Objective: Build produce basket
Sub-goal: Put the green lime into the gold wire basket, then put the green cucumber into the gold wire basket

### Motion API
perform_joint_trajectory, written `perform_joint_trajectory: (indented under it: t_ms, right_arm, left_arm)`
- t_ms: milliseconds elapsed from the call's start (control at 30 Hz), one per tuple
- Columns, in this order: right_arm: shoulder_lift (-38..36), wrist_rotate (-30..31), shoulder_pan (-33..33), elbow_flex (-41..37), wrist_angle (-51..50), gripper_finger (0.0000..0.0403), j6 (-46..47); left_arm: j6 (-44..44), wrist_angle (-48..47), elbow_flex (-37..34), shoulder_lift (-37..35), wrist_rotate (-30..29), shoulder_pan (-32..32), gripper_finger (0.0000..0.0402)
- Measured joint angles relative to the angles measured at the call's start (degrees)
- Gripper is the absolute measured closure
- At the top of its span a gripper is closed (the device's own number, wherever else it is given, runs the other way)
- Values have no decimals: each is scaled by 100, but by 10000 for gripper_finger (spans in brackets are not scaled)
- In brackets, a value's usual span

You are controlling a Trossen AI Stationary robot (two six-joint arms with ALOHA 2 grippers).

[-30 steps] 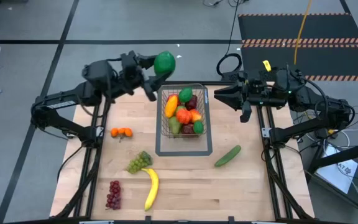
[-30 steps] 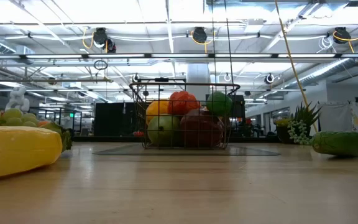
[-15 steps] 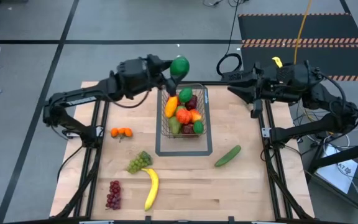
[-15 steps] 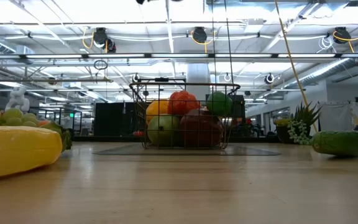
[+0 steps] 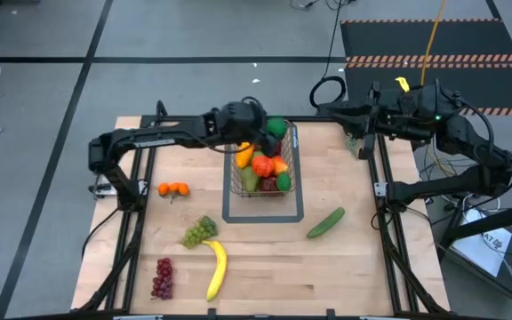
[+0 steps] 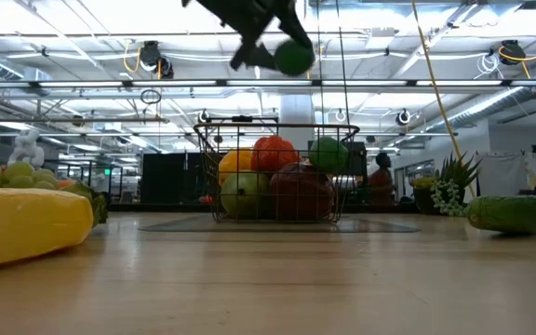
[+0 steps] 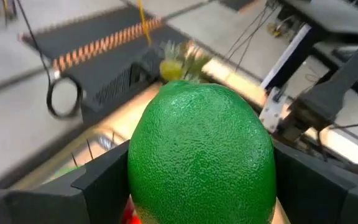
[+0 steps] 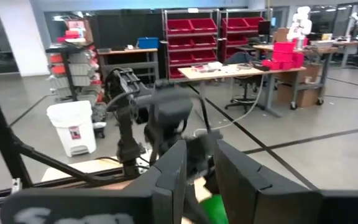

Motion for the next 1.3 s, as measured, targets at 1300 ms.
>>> perform_joint_trajectory:
  t_ms: [1300]
  right_arm:
    - [-133,-49,-148,0,-2766,328,1539]
  left_arm:
    - [-2093,-95,0,446,433,-21,21]
